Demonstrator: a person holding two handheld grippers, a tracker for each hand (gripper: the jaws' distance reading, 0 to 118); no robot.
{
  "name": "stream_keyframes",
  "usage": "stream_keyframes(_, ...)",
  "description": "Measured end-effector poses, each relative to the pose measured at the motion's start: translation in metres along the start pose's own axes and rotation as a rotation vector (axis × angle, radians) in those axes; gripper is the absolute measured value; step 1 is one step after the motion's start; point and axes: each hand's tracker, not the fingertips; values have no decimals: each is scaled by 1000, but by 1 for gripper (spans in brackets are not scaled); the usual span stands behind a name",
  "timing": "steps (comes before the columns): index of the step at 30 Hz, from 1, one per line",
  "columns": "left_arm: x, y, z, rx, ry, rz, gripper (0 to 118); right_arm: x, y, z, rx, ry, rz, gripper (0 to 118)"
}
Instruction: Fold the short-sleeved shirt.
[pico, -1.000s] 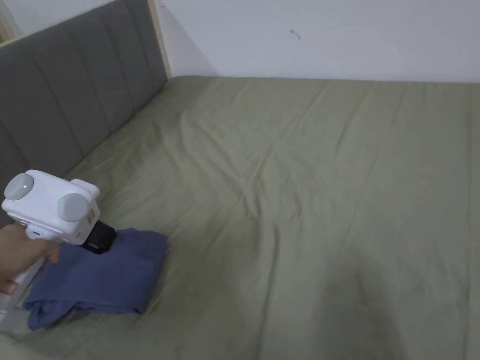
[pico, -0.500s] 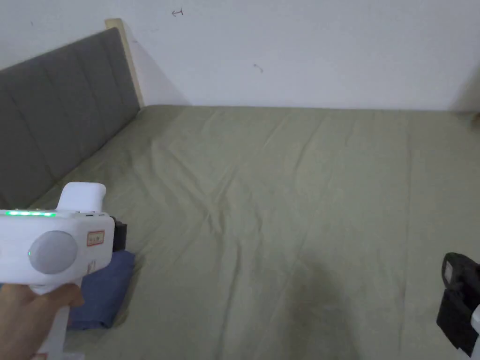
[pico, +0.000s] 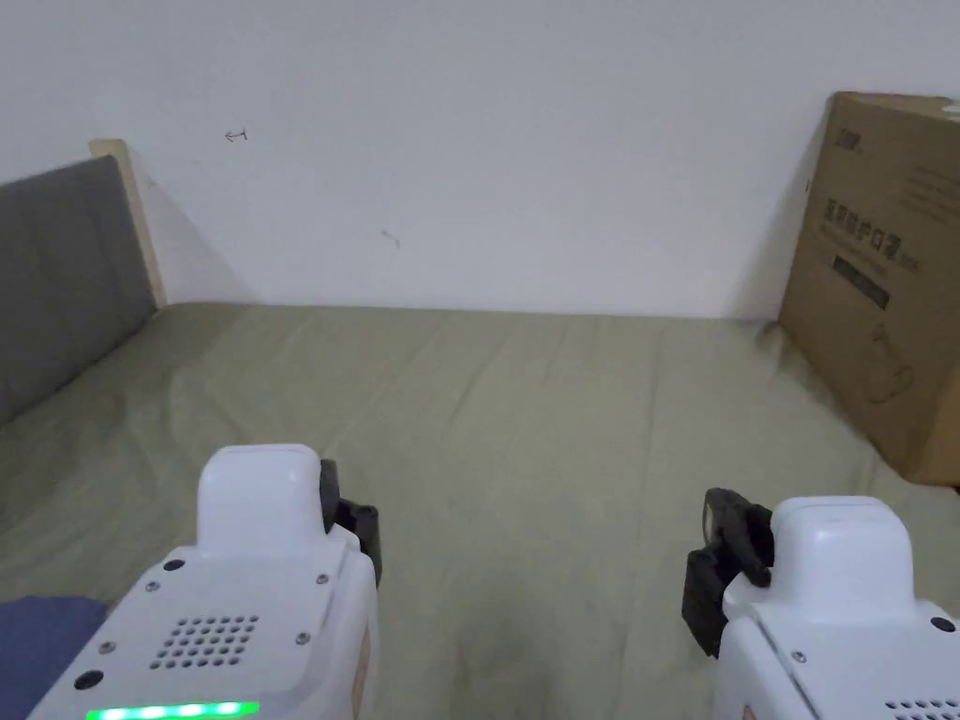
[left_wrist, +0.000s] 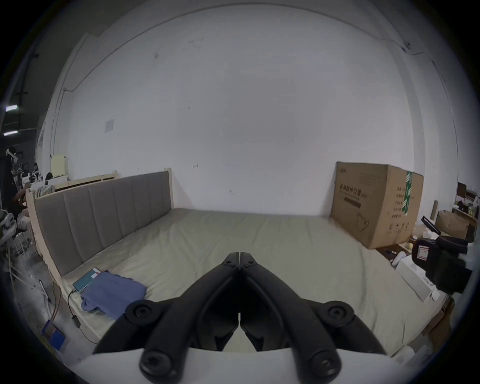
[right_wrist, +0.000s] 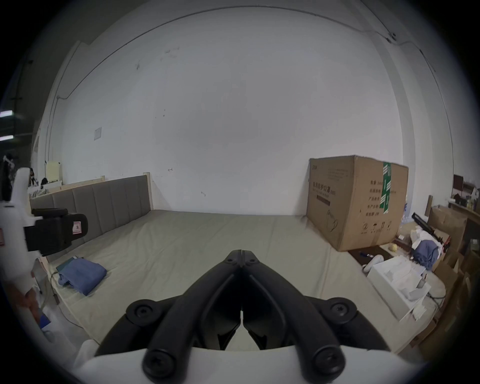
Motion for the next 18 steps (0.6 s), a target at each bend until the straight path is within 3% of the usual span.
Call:
stream_keyframes(2,14,0,6,39,43,-53,0,0,0,1,5,-9,11,0)
stream_keyframes(5,28,4,11,59,4,-122,0,2,-1,3,6,-12,-42,0)
stream_keyframes(10,34,5,16,72,12,-117,0,1,-2,7,23,-30,-54,0)
stream_keyframes(12,35,4,16,57,-13,-115,24,0,-2,8,32,-39,-70,6)
stream_keyframes(13,35,3,16,46,-19,-118,47,1,-2,7,35,-41,-79,16)
stream_keyframes(14,34,2,14,31,-29,-124,81,1,-2,6,35,-40,-92,32)
stream_keyframes(15,35,1,12,12,-28,-119,97,1,-3,4,34,-32,-105,44)
stream_keyframes(16,34,0,14,9,-30,-119,104,1,-4,2,35,-27,-115,56)
stream_keyframes(18,33,-2,15,6,-32,-113,104,3,-3,3,42,-67,-100,78)
